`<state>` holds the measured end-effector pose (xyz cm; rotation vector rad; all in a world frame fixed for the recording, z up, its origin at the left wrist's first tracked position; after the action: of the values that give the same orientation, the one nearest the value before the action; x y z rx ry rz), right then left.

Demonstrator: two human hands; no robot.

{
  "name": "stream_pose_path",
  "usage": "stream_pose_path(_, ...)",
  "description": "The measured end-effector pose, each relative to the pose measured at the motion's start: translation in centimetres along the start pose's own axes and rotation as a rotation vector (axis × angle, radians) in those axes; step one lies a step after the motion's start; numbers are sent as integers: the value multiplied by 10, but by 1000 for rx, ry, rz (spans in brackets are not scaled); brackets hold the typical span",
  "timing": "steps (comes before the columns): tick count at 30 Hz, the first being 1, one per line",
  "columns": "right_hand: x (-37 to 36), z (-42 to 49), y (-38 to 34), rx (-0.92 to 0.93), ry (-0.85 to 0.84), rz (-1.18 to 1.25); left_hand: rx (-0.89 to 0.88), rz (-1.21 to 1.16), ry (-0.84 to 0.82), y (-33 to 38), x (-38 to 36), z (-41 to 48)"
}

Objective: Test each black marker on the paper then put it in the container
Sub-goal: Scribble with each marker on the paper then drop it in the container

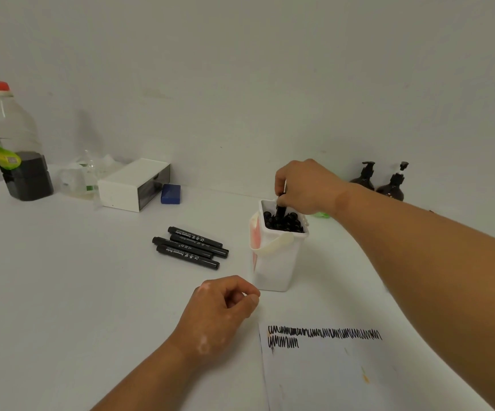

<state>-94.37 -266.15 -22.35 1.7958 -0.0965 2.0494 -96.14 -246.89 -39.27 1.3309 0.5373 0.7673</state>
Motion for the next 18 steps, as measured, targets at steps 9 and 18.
stream_pose_path(9, -17, -2, -2, -14, -59, -51, -7, 9, 2, 0, 1, 0)
stream_pose_path(18, -15, -9, 2, -9, -59, -33, -19, 25, 0, -2, 2, 2)
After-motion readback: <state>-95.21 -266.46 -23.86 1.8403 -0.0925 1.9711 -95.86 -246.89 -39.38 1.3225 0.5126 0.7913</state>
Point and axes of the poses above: each hand's wrist, its own z-axis towards the middle knuckle, its own x-axis out of the back of the hand, y = z × x, the point moved 6 cm from there along z, towards the middle knuckle, and after that the axes turned 12 degrees about -z, right-handed, at the moved point
